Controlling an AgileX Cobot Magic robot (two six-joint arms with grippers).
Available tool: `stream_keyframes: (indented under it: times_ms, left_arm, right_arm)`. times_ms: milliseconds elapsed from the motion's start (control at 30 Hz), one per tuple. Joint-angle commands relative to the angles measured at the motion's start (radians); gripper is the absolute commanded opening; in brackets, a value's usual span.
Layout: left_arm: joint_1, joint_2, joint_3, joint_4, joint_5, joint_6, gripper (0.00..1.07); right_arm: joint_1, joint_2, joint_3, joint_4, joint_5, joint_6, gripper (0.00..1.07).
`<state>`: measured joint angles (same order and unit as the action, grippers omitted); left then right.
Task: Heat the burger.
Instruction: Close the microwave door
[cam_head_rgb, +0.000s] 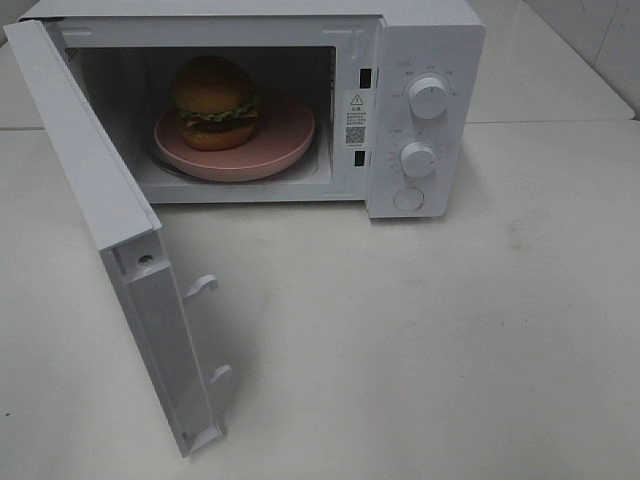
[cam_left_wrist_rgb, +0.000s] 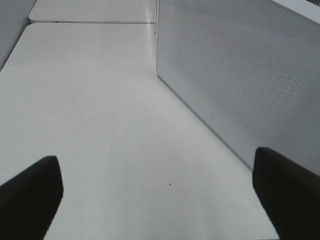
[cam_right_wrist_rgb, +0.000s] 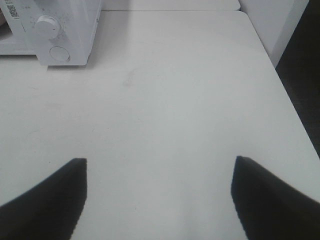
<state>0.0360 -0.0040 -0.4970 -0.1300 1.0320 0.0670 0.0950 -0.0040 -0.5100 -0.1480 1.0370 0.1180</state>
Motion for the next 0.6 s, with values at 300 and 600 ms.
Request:
stream_keyframes:
  times_ms: [300,600]
  left_arm:
    - [-0.001,-0.024,0.001,-0.005,-0.005,-0.004,0.98]
    - [-0.001,-0.024,0.001,-0.005,-0.005,-0.004,0.98]
  right_arm:
    - [0.0,-0.027,0.004,0.002,-0.004,-0.009,0.76]
    - [0.0,-0.027,0.004,0.002,-0.004,-0.009,0.76]
